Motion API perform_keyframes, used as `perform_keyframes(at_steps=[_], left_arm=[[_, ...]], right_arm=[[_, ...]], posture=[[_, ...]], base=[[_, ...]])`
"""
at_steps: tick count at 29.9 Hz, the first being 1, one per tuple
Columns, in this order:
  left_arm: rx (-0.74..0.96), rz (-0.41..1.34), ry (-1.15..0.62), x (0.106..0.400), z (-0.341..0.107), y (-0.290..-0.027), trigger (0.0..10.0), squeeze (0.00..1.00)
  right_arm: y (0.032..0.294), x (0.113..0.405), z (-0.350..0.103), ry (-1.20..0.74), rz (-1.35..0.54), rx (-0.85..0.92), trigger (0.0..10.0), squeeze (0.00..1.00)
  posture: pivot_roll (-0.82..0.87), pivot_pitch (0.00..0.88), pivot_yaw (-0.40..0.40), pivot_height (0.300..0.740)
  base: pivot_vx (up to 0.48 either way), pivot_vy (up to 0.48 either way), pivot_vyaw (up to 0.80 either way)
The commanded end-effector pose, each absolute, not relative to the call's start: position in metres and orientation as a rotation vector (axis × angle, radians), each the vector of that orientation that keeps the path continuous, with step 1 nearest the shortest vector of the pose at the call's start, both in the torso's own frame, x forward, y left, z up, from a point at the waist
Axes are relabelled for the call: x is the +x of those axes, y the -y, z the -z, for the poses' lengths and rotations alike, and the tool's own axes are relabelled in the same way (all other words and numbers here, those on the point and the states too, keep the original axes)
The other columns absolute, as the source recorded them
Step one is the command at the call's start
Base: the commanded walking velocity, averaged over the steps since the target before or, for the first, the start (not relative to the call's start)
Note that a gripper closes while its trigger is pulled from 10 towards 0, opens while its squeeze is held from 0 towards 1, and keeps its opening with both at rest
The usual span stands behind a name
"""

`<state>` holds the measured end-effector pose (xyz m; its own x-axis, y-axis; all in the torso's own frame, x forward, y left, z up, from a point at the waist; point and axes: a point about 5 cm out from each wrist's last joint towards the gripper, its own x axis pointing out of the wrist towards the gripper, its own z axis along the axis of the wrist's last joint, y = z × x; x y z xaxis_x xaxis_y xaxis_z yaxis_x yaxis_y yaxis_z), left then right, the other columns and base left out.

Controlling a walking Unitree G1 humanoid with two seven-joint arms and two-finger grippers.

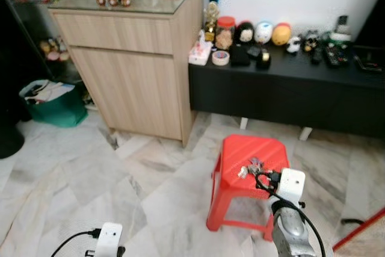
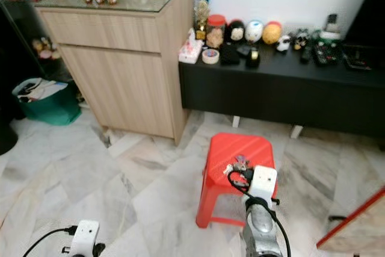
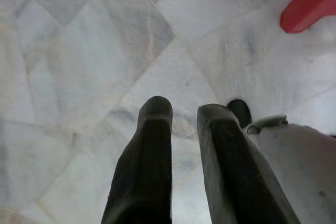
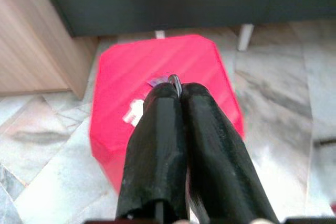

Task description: Hang keys on a hook

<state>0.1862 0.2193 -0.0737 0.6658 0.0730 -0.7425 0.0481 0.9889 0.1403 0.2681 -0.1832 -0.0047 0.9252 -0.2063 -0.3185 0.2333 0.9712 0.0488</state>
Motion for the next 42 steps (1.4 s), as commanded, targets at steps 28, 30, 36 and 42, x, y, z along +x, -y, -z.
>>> perform_keyframes(at_steps=[28, 30, 36, 42], left_arm=[[0.166, -0.033, -0.836, 0.1887, 0.0715, -0.2240, 10.0, 0.00], [0.157, -0.040, -0.835, 0.1882, 0.0715, -0.2247, 10.0, 0.00], [0.163, -0.035, -0.824, 0.1885, 0.0713, -0.2230, 10.0, 0.00], [0.165, -0.029, -0.819, 0.1892, 0.0712, -0.2212, 10.0, 0.00]], right_arm=[[0.1836, 0.2696, 0.0044, -0.328, 0.253, 0.114, 10.0, 0.00], [0.1842, 0.2698, 0.0037, -0.322, 0.264, 0.114, 10.0, 0.00], [0.1847, 0.2721, 0.0016, -0.314, 0.266, 0.111, 10.0, 0.00], [0.1850, 0.2727, 0.0006, -0.308, 0.272, 0.101, 10.0, 0.00]], posture=[[-0.07, 0.000, 0.031, 0.740], [-0.07, 0.000, 0.033, 0.740], [-0.07, 0.000, 0.034, 0.740], [-0.07, 0.000, 0.036, 0.740]], base=[[0.000, 0.000, -0.47], [0.000, 0.000, -0.80], [0.000, -0.359, -0.80], [0.000, -0.324, -0.80]])
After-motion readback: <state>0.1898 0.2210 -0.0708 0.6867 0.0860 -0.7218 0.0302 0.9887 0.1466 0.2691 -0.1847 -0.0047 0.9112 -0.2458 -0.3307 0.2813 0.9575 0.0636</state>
